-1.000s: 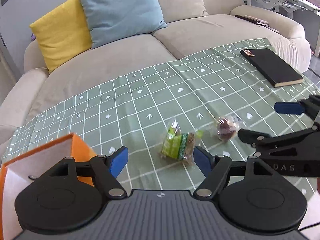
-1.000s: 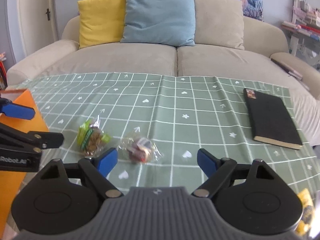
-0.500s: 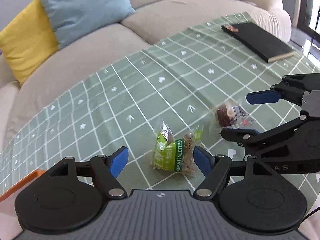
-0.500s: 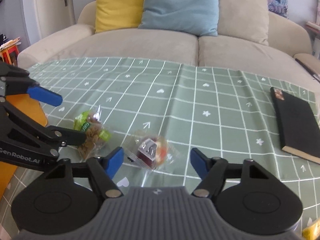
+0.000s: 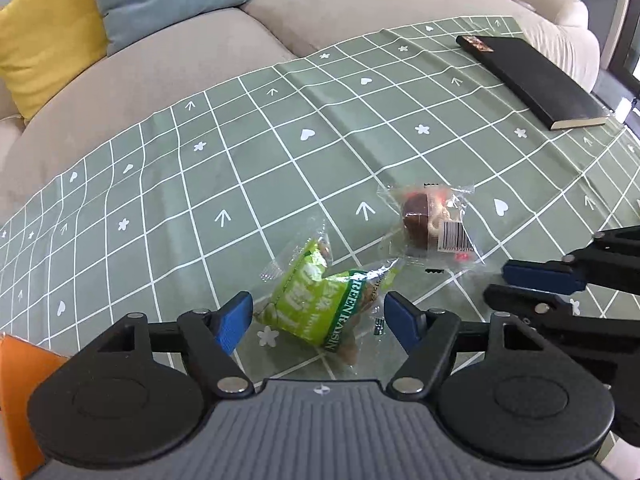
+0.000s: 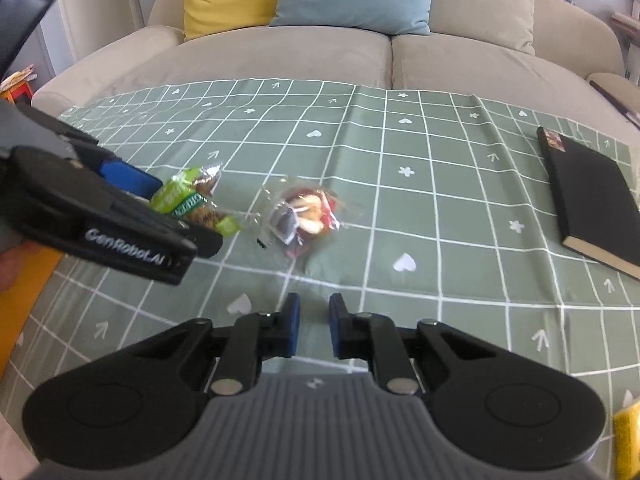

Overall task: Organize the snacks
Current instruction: 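Grasp the green hawthorn packet with the left tool while the right tool grasps the clear brown-ball packet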

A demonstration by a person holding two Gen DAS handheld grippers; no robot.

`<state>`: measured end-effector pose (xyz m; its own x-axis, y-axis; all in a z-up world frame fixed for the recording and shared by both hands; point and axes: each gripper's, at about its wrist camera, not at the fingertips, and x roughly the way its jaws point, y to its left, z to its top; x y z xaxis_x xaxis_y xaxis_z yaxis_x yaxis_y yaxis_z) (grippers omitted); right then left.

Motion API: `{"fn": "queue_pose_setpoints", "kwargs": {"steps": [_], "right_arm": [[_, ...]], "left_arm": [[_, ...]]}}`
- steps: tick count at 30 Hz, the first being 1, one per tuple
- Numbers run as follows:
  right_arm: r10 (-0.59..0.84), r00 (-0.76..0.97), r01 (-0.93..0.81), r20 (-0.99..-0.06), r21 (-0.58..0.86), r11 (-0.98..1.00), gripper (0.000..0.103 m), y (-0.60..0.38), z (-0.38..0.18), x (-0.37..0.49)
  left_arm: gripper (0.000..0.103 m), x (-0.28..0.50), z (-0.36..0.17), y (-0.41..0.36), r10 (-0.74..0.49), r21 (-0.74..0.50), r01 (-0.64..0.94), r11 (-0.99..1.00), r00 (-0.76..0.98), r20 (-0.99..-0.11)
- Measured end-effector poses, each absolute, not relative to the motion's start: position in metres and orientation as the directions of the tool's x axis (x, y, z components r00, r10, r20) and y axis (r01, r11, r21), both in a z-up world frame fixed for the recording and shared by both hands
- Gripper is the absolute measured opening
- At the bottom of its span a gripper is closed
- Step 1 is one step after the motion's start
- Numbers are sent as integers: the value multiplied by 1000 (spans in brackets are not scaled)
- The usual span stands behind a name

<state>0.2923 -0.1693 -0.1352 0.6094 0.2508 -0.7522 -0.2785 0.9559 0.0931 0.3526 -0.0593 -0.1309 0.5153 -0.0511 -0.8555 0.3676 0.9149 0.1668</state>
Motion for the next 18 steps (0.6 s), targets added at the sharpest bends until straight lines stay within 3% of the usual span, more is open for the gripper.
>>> {"fn": "queue_pose_setpoints", "kwargs": {"steps": [4, 9, 14, 18], "right_arm": [[229, 636, -279, -737, 57, 959, 16, -171, -132, 285], [217, 667, -291, -712, 19, 956, 40, -172, -127, 284], [238, 682, -341, -691, -13, 940, 48, -170, -124, 287], [249, 686, -380, -684, -45, 924, 48, -168, -125, 291]], "left_arm": [[79, 349, -131, -64, -32, 186, 368, 911, 513, -858], [76, 342, -128, -63, -28, 180, 375, 909, 487, -873], [76, 337, -128, -58, -41, 162, 378, 912, 475, -879], [75, 336, -130, -55, -48, 152, 384, 911, 464, -885]]}}
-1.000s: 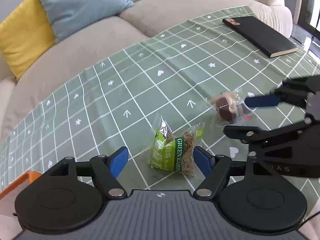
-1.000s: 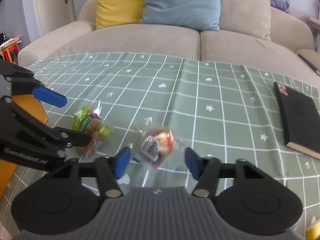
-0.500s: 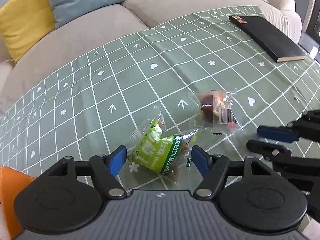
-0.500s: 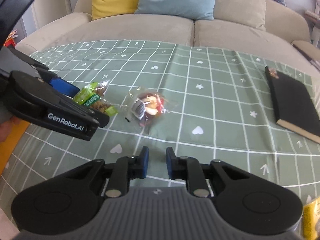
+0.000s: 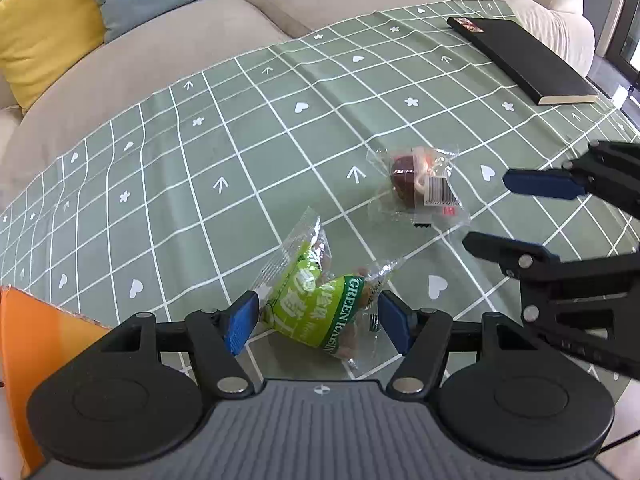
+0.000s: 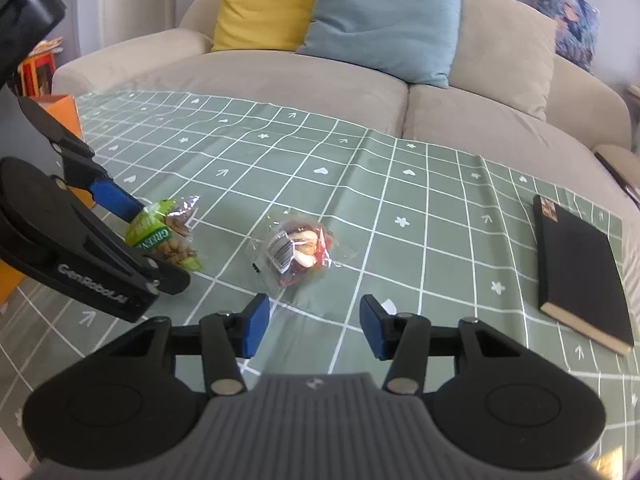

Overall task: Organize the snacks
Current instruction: 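Grasp the green hawthorn packet with the left tool while the right tool grasps the clear brown-ball packet, then lift both packets and carry them over the orange box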

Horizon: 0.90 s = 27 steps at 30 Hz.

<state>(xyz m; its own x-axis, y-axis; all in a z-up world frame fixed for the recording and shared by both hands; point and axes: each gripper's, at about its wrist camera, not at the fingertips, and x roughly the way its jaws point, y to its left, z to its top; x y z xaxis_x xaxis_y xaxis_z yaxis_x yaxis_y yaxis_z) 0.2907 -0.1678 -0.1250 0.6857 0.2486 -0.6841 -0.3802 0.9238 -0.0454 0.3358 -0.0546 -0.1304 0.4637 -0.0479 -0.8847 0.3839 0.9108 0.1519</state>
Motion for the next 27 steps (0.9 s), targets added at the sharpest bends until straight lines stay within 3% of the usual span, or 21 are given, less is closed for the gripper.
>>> {"fn": "queue_pose_setpoints", "kwargs": {"steps": [3, 5, 13, 23, 27], "right_arm": [[257, 688, -414, -679, -76, 907, 50, -163, -125, 298], [267, 695, -438, -668, -98, 894, 60, -159, -123, 303], [285, 699, -510, -656, -178, 842, 61, -140, -122, 327], [282, 674, -495, -683, -134, 858, 55, -134, -126, 340], [271, 662, -472, -698, -109, 875, 44, -136, -124, 336]], "left_arm": [[71, 336, -135, -49, -49, 137, 371, 918, 450, -892], [70, 335, -135, -48, -53, 137, 377, 916, 452, -890], [66, 330, -133, -45, -68, 138, 397, 907, 463, -884], [61, 330, -132, -45, -61, 135, 376, 917, 467, -882], [60, 326, -129, -45, -67, 120, 361, 925, 466, -882]]}}
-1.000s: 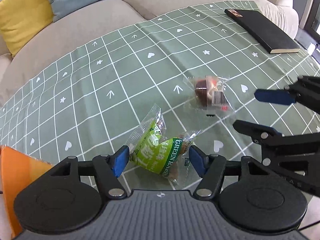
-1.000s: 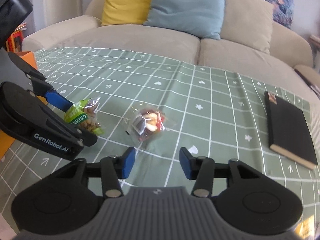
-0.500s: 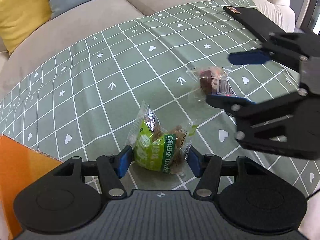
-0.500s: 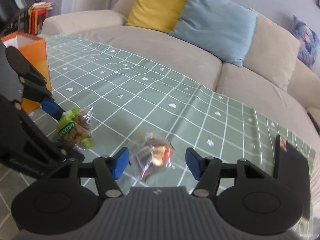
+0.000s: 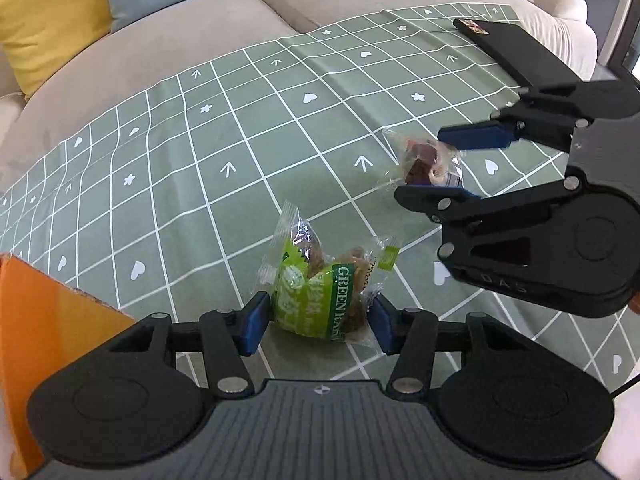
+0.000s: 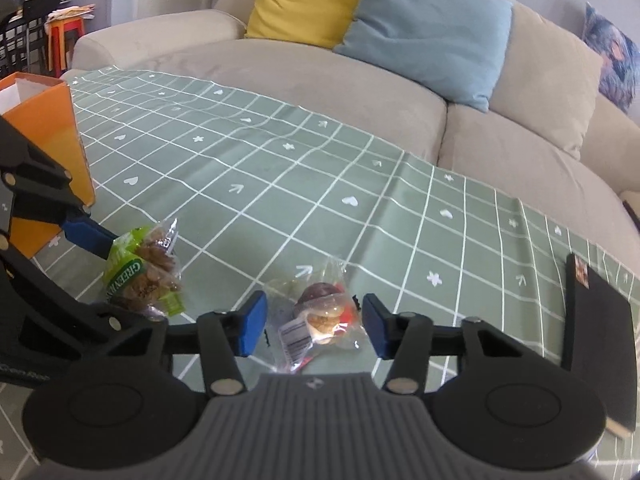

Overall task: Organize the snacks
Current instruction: 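Lift both packets and carry them over the orange box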

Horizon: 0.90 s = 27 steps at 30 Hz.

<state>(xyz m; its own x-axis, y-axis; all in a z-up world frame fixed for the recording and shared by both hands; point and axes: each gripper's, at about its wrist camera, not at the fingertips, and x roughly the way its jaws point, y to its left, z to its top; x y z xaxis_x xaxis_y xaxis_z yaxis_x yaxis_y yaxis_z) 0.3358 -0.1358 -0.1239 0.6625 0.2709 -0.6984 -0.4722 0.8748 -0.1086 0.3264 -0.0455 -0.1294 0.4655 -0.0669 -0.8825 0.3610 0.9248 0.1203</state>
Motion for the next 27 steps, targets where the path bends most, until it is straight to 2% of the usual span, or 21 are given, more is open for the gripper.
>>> {"fn": "queue_pose_setpoints", "kwargs": {"steps": [5, 14, 27], "right_arm": [[255, 658, -435, -708, -81, 897, 40, -139, -118, 324], [219, 651, -369, -727, -51, 928, 39, -149, -104, 281], [208, 696, -274, -688, 13, 962, 38, -161, -72, 198]], "left_arm": [[58, 317, -124, -49, -67, 116, 345, 931, 477, -876], [58, 284, -105, -58, -61, 138, 340, 930, 513, -856], [58, 218, -64, -40, -90, 63, 234, 970, 589, -803]]}}
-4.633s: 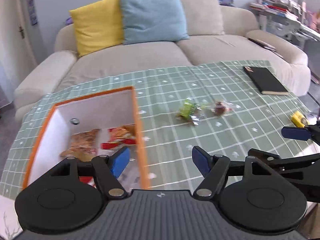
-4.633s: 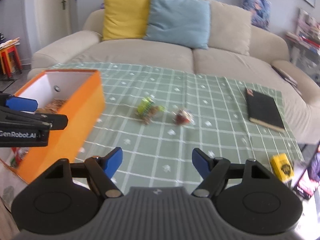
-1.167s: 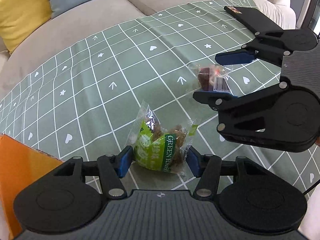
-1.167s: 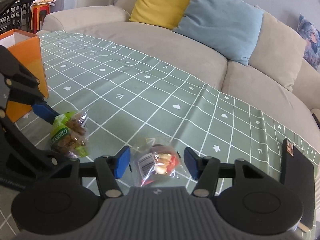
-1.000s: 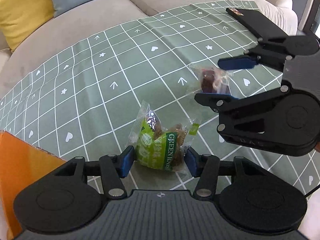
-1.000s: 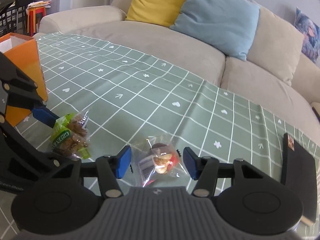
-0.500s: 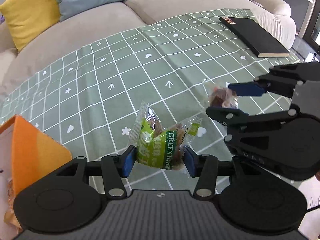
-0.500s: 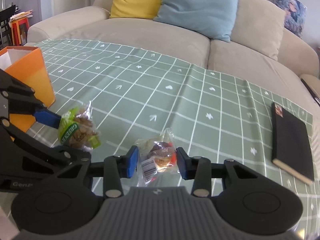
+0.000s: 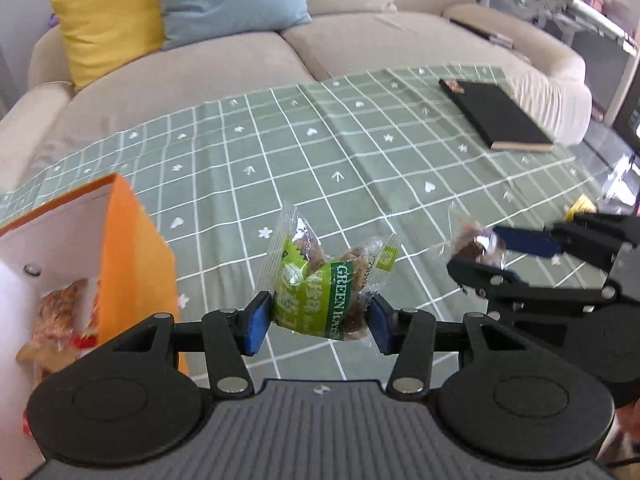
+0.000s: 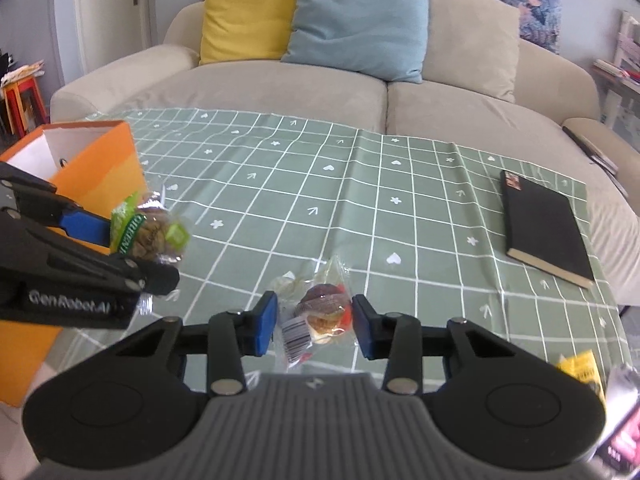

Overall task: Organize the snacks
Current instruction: 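Lift both packets and carry them over the orange box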

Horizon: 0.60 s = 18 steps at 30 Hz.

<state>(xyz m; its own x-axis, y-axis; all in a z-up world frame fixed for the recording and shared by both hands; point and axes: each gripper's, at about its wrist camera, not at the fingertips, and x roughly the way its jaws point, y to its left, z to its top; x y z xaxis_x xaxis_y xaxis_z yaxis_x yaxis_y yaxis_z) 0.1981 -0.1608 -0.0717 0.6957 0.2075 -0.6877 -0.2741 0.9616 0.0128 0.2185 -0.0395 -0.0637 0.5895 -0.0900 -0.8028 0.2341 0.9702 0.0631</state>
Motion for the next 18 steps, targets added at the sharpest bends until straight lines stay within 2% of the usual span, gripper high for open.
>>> {"fn": "queue_pose_setpoints", "kwargs": {"steps": [9, 18], "right_arm": [[246, 704, -287, -666, 49, 957, 38, -139, -49, 156], [333, 715, -384, -615, 52, 922, 38, -89, -15, 142]], "left_arm": [[58, 178, -26, -12, -105, 8, 169, 986, 645, -757], [58, 153, 5, 39, -40, 1, 60, 998, 673, -738]]}}
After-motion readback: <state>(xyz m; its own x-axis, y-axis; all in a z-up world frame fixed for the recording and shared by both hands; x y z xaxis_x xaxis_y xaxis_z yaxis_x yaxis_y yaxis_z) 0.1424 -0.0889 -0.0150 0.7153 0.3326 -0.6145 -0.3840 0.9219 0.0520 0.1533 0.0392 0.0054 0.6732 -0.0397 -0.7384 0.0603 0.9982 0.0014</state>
